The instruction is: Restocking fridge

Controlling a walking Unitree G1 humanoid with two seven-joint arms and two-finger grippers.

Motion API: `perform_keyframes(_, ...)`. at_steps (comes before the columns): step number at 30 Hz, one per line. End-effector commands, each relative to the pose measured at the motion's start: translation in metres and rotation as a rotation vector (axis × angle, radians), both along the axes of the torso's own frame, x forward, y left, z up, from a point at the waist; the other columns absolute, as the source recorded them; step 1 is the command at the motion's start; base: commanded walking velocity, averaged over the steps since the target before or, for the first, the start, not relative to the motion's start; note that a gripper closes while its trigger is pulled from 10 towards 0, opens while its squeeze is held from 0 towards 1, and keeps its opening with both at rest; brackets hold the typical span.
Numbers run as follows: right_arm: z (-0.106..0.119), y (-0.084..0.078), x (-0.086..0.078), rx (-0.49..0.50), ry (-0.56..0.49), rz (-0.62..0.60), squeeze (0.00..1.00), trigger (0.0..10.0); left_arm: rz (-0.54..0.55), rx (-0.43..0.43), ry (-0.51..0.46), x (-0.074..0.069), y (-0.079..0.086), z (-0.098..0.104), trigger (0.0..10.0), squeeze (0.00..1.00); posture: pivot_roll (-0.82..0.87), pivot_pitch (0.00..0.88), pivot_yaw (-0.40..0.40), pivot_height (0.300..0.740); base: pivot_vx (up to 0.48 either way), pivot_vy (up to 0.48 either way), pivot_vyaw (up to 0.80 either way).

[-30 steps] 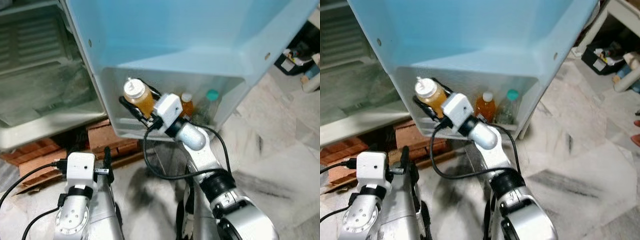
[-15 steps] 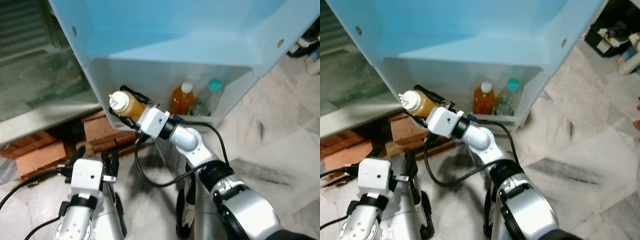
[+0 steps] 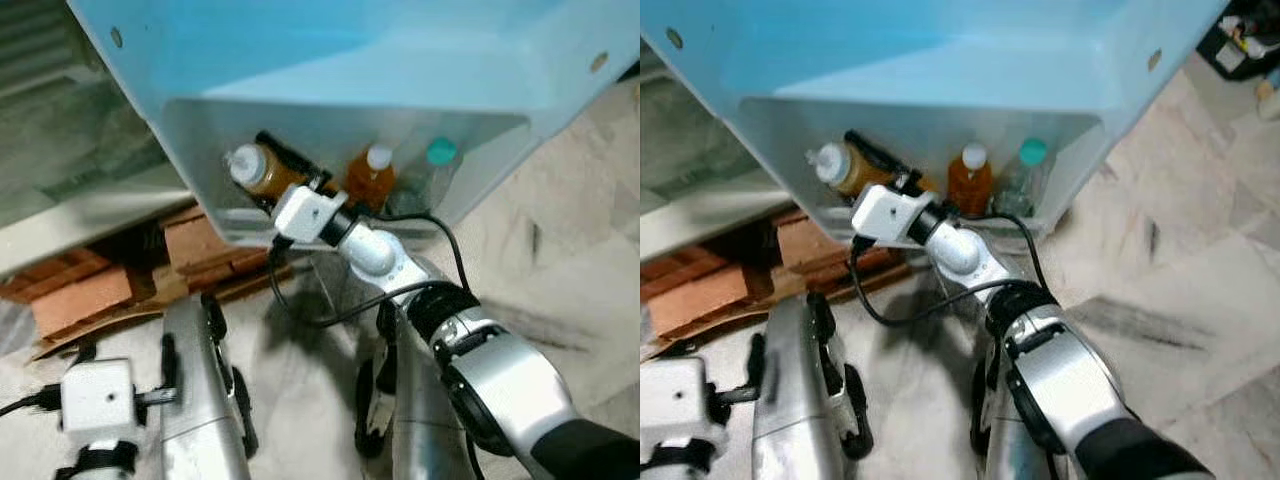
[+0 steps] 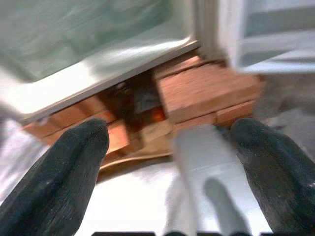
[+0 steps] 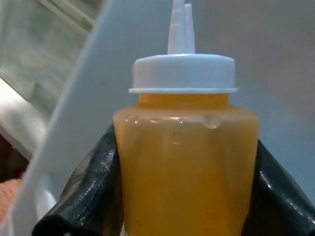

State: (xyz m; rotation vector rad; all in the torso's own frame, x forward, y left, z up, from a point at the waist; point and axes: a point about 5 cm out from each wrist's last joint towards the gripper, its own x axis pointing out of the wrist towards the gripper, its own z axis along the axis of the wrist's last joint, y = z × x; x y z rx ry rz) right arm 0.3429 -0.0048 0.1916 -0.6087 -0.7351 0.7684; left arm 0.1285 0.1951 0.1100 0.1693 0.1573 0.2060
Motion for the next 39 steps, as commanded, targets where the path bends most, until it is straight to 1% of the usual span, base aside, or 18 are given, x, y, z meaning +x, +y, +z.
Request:
perform_keyframes(1,-0.002,0.006,-0.001,-0.01,0.001,-0.008,0.0,10.0,0.015,0.022,0.025,-0.01,0.006,-0.002,10.0,0.0,0.27,0.42,-0.032,0.473,0.0,0.0,0.0)
perform_keyframes(3,-0.008,0.004,0.001,-0.018,0.016,-0.043,0.0,10.0,0.027,0.022,0.038,-0.012,0.009,-0.004,10.0,0.0,0.27,0.418,-0.033,0.473,0.0,0.0,0.0)
perform_keyframes(4,-0.014,0.003,0.001,-0.024,0.043,-0.062,0.0,10.0,0.029,0.021,0.038,-0.011,0.009,-0.004,10.0,0.0,0.28,0.418,-0.033,0.473,0.0,0.0,0.0)
perform_keyframes(6,-0.028,-0.002,0.004,0.002,0.162,-0.121,0.0,10.0,0.027,0.021,0.035,-0.01,0.008,-0.004,10.0,0.0,0.28,0.418,-0.035,0.473,0.0,0.0,0.0)
perform_keyframes(8,-0.032,-0.003,0.004,0.005,0.18,-0.131,0.0,10.0,0.023,0.022,0.034,-0.009,0.007,-0.004,10.0,0.0,0.28,0.417,-0.034,0.473,0.0,0.0,0.0)
perform_keyframes(10,-0.041,-0.007,0.004,0.028,0.248,-0.164,0.0,10.0,0.008,0.021,0.031,-0.008,0.004,-0.003,10.0,0.0,0.28,0.417,-0.035,0.473,0.0,0.0,0.0)
perform_keyframes(12,-0.045,-0.012,0.006,0.056,0.294,-0.189,0.0,10.0,0.003,0.019,0.032,-0.008,0.004,-0.003,10.0,0.0,0.28,0.416,-0.035,0.473,0.0,0.0,0.0)
perform_keyframes(13,-0.045,-0.012,0.006,0.056,0.294,-0.189,0.0,10.0,0.003,0.019,0.032,-0.008,0.004,-0.003,10.0,0.0,0.28,0.416,-0.035,0.473,0.0,0.0,0.0)
perform_keyframes(15,-0.046,-0.026,0.012,0.093,0.34,-0.242,0.0,10.0,0.001,0.016,0.033,-0.006,0.006,-0.004,10.0,0.0,0.27,0.413,-0.034,0.473,0.0,0.0,0.0)
perform_keyframes(20,-0.043,-0.038,0.02,0.142,0.387,-0.292,0.0,10.0,-0.007,0.016,0.034,-0.002,0.006,-0.007,10.0,0.0,0.26,0.406,-0.034,0.473,0.0,0.0,0.0)
perform_keyframes(21,-0.042,-0.042,0.022,0.159,0.399,-0.303,0.65,10.0,-0.01,0.016,0.035,-0.001,0.005,-0.007,10.0,0.0,0.25,0.403,-0.033,0.473,0.0,0.0,0.0)
perform_keyframes(22,-0.041,-0.043,0.023,0.163,0.4,-0.305,0.65,10.0,-0.011,0.017,0.035,0.0,0.005,-0.008,10.0,0.0,0.25,0.403,-0.033,0.473,0.0,0.0,0.0)
perform_keyframes(24,-0.04,-0.045,0.024,0.165,0.4,-0.307,1.0,10.0,-0.014,0.018,0.036,0.001,0.006,-0.008,10.0,0.0,0.25,0.398,-0.031,0.473,0.0,0.0,0.0)
perform_keyframes(31,-0.035,-0.05,0.027,0.204,0.419,-0.303,1.0,10.0,-0.024,0.022,0.039,0.007,0.007,-0.012,10.0,0.0,0.24,0.382,-0.025,0.473,0.0,0.0,0.0)
perform_keyframes(34,-0.028,-0.052,0.03,0.233,0.417,-0.302,1.0,10.0,-0.027,0.024,0.039,0.011,0.008,-0.013,10.0,0.0,0.23,0.372,-0.02,0.473,0.0,0.0,0.0)
perform_keyframes(36,-0.019,-0.055,0.034,0.259,0.405,-0.297,1.0,10.0,-0.035,0.028,0.04,0.014,0.009,-0.015,10.0,0.0,0.22,0.362,-0.018,0.473,0.0,0.0,0.0)
perform_keyframes(39,-0.014,-0.057,0.036,0.262,0.393,-0.295,1.0,10.0,-0.044,0.028,0.04,0.019,0.007,-0.017,10.0,0.0,0.21,0.357,-0.016,0.473,0.0,0.0,0.0)
